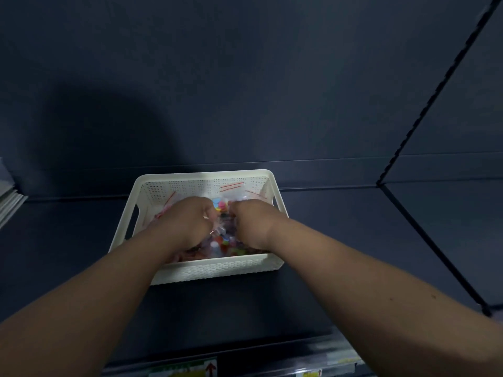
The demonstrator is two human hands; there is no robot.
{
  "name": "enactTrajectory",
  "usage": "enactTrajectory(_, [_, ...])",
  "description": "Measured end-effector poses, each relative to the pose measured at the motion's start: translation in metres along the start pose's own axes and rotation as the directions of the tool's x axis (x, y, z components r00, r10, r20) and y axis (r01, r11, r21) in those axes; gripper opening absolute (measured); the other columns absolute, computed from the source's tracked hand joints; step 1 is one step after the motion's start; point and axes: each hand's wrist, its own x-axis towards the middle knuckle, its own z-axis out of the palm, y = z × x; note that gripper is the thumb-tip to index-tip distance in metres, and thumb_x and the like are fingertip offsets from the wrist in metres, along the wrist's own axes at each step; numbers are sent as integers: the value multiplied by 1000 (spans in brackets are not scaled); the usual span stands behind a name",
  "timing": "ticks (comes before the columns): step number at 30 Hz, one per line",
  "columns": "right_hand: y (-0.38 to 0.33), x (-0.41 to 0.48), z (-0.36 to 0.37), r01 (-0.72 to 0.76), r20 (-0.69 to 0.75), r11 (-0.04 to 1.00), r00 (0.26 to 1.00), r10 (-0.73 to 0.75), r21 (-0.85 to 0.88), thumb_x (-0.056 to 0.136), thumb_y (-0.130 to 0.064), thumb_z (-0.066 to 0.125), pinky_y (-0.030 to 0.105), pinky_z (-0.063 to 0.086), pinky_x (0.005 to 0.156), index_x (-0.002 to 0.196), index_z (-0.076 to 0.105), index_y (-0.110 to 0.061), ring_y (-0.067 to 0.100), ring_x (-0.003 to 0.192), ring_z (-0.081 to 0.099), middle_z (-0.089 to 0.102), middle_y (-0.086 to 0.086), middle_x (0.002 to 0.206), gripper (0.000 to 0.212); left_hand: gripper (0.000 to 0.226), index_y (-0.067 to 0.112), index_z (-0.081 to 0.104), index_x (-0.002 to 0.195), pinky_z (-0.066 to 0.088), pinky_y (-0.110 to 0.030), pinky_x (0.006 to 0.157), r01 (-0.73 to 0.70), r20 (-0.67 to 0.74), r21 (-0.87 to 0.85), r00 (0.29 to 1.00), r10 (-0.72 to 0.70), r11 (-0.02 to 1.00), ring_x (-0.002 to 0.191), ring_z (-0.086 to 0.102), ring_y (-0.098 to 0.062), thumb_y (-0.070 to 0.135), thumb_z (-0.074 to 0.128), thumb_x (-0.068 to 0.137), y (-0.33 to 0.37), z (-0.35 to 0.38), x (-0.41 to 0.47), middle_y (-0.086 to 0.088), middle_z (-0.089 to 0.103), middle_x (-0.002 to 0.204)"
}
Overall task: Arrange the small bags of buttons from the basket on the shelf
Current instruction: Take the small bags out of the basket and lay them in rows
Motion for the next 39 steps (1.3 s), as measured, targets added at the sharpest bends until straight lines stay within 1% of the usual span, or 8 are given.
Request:
enactTrajectory(4, [3,-5,-9,5,-50,975,999,6,221,87,-14,59,21,41,76,117,62,-23,21,104,58,63,2,113,32,19,27,65,83,48,-28,70,-35,-45,-67,998,32,997,71,61,-16,11,55,88,0,-5,0,2,68,87])
enactTrajectory(9, [12,-13,-26,-5,-121,861,990,77,508,81,-4,65,21,45,63,110,60,-26,12,72,57,54,-13,77,37,34,24,57,121,38,-24,53,-89,-83,-99,993,81,991,60,56,-11,10,52,91,12,-17,-6,8,60,83])
enactTrajectory(12, [25,-23,-36,-11,-99,732,989,107,681,79,4,62,25,49,59,99,61,-14,13,66,59,59,-4,78,27,17,22,62,96,36,-23,50,-146,-164,-61,977,135,987,56,55,-9,9,52,89,23,-26,-12,6,64,82])
enactTrajectory(15, [38,-37,-47,-37,-24,469,992,124,883,85,7,55,24,54,58,83,57,-13,14,67,61,62,5,77,20,20,19,60,74,39,-26,48,-196,-226,-251,964,139,948,49,49,-12,3,55,84,39,-31,-17,-2,65,71])
enactTrajectory(19, [62,-60,-60,-67,48,214,995,93,975,89,9,43,25,57,66,93,53,-13,16,70,64,63,7,72,24,27,16,55,68,53,-52,77,-178,-172,-581,981,93,794,68,61,-27,-6,48,82,72,-29,-25,-26,62,76])
enactTrajectory(26, [115,-111,-69,-79,47,239,990,136,968,90,4,49,24,51,63,89,55,-17,15,69,62,63,6,79,21,28,15,52,69,55,-34,65,-143,-18,-667,984,176,731,55,59,-17,-10,44,74,143,14,-36,2,51,51])
enactTrajectory(31, [162,-153,-68,-98,57,321,989,134,942,88,-8,61,19,43,53,108,58,-20,11,64,60,65,-1,77,24,24,14,50,77,57,-32,63,-145,96,-710,950,299,689,68,58,-20,-10,47,75,201,52,-53,-10,53,73])
enactTrajectory(39, [211,-205,-63,-55,-28,410,980,195,910,85,-5,65,22,39,52,81,56,-19,9,52,56,64,-5,60,17,26,14,50,94,58,-36,67,-86,132,-738,954,269,670,68,57,-21,-10,43,86,266,104,-79,-9,52,78])
